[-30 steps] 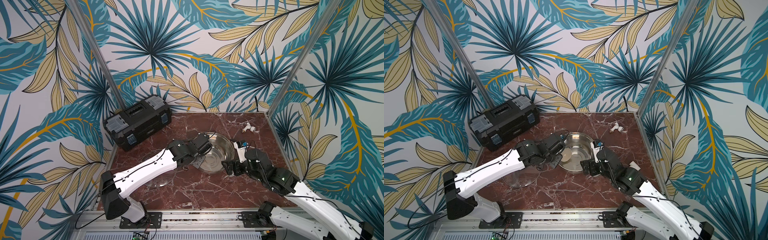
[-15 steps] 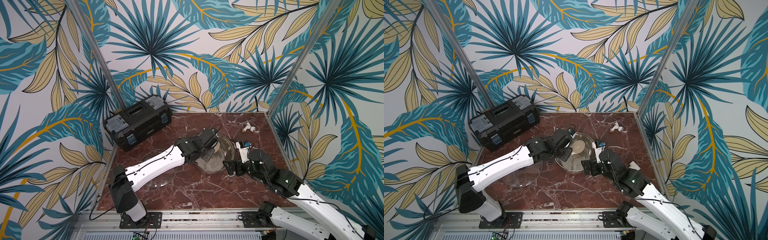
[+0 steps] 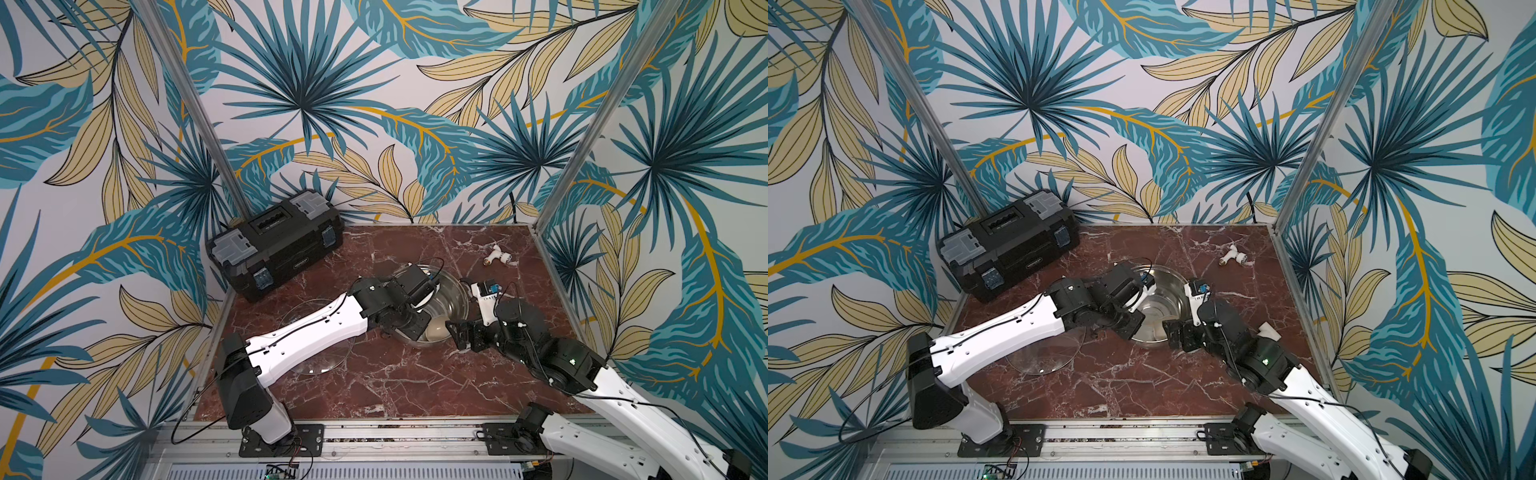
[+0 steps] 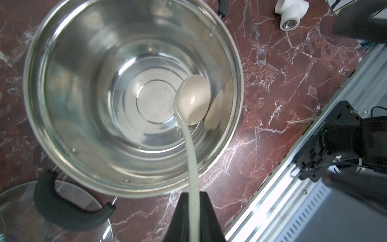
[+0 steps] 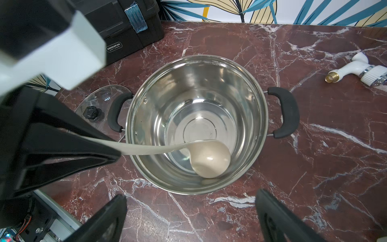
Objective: Stir the soup with a spoon
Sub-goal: Stir the soup in the pan with a stick.
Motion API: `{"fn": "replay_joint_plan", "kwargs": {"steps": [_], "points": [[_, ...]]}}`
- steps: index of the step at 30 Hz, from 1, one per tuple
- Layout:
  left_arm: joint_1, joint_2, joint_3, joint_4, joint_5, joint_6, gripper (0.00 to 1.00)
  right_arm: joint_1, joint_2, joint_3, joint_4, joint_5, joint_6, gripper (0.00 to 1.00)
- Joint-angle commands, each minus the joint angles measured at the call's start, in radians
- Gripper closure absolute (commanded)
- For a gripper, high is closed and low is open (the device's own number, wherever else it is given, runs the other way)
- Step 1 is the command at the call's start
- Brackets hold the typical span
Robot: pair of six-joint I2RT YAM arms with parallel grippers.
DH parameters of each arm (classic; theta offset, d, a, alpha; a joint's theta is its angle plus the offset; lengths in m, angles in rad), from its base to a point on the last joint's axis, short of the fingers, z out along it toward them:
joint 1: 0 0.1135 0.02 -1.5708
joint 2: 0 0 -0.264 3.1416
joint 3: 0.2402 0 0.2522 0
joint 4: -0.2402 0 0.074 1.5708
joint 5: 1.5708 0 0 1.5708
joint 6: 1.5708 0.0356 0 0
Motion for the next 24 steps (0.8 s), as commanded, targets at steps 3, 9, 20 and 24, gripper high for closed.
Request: {"fn": "replay_joint_plan", "kwargs": {"steps": [3,9,20,24], "points": [[0.006,-0.060,-0.025,-0.145,-0.100,-0.017,1.00,0.001,0.015,-0.013,0.034,-0.016,0.002,0.00],[0.005,-0.035,0.021,-0.169,-0.312,0.007,1.00,0.002,0.014,-0.012,0.034,-0.019,0.003,0.00],[-0.016,-0.035,-0.021,0.187,-0.347,0.049,1.00,0.001,-0.005,-0.029,0.016,0.001,0.005,0.01],[-0.033,-0.011,-0.035,0.284,-0.287,0.036,1.00,0.001,-0.003,-0.031,0.016,0.007,0.004,0.01]]}}
